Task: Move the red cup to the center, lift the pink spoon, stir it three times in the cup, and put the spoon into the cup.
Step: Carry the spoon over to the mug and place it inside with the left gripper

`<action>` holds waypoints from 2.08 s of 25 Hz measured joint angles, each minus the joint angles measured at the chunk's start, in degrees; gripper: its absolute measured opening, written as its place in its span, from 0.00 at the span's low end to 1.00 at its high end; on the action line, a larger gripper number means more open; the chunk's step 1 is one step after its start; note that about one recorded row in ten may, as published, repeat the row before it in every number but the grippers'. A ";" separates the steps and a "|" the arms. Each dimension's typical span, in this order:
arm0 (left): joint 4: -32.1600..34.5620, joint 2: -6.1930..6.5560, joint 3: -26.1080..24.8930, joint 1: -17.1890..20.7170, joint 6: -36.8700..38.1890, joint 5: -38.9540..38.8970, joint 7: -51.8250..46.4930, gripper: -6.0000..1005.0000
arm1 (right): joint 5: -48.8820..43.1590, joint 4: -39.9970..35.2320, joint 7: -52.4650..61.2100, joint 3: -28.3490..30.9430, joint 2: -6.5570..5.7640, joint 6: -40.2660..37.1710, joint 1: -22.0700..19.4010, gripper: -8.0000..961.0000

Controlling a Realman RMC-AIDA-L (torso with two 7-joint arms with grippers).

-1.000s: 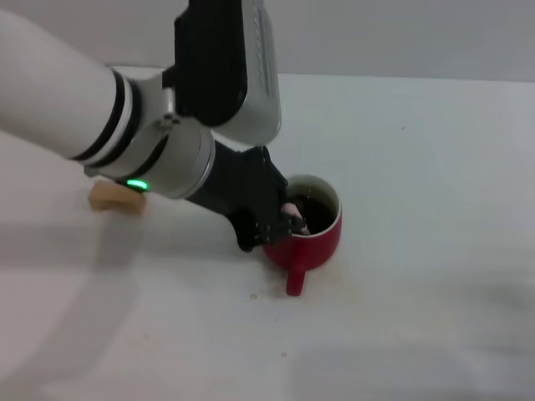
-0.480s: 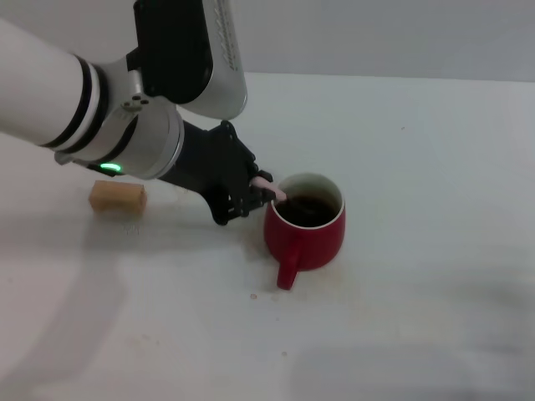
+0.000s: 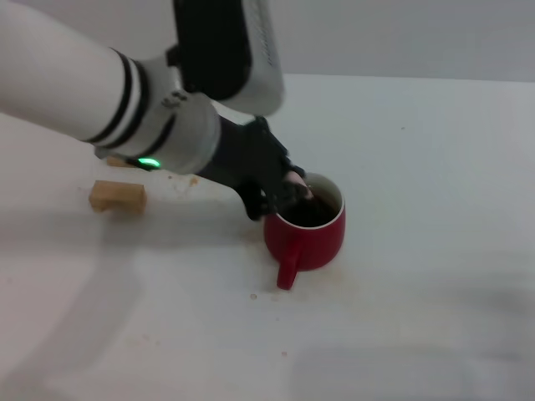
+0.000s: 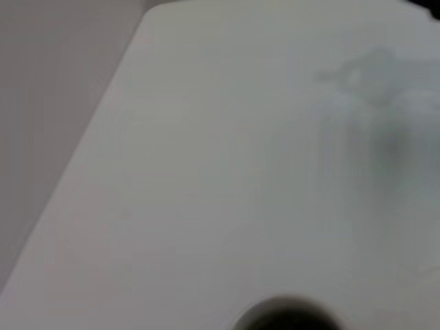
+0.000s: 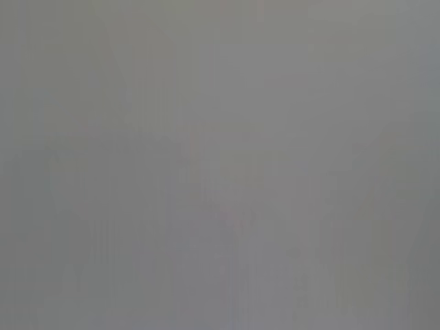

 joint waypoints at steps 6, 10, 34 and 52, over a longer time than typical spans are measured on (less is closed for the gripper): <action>-3.46 0.04 1.91 2.24 -0.63 -0.33 -0.64 0.25 | 0.03 0.16 -0.03 -0.33 -0.01 -0.63 -0.02 0.01; -4.32 0.31 1.37 4.14 -1.15 0.12 -1.06 0.25 | 0.03 0.27 -0.03 -0.42 -0.08 -0.66 0.00 0.01; -6.77 -0.01 3.36 4.92 1.17 2.34 -1.99 0.27 | 0.01 0.47 -0.03 -0.94 -0.01 -0.67 -0.47 0.01; -5.97 0.05 -0.50 5.61 1.28 2.13 -4.64 0.28 | -0.03 0.26 -0.02 -0.93 -0.18 -0.67 -0.21 0.01</action>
